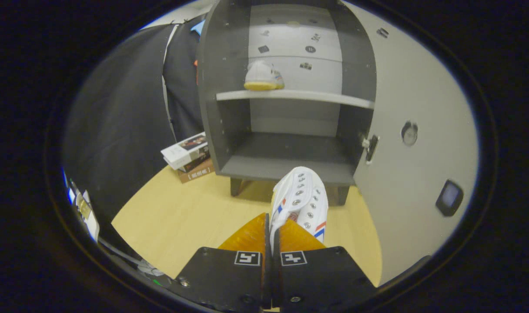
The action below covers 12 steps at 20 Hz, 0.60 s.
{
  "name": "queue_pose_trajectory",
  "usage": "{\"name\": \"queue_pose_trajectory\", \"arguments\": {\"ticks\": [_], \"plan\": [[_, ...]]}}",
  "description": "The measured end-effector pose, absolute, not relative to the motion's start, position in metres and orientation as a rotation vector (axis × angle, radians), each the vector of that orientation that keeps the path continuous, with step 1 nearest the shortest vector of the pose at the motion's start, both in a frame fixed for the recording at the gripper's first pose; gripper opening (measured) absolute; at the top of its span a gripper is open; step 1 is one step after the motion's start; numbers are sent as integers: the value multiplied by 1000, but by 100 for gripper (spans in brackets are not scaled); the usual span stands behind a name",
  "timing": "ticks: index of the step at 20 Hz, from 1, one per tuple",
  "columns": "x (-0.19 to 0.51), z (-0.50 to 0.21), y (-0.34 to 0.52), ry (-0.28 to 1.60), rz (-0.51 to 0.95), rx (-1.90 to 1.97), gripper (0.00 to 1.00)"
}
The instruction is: Open the shoe cabinet door, grab the shoes and put them into the shoe cabinet, then close the shoe cabinet door.
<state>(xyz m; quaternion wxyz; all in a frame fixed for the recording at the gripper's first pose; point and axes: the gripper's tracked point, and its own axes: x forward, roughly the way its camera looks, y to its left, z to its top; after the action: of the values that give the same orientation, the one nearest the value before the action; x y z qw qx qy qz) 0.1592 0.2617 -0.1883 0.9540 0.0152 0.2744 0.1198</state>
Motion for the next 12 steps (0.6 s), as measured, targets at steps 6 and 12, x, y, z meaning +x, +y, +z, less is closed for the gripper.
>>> {"name": "queue_pose_trajectory", "arguments": {"ticks": [6, 12], "plan": [[190, -68, 250, 433, 249, 48, 4], [256, 0, 255, 333, 239, 13, 4]]}}
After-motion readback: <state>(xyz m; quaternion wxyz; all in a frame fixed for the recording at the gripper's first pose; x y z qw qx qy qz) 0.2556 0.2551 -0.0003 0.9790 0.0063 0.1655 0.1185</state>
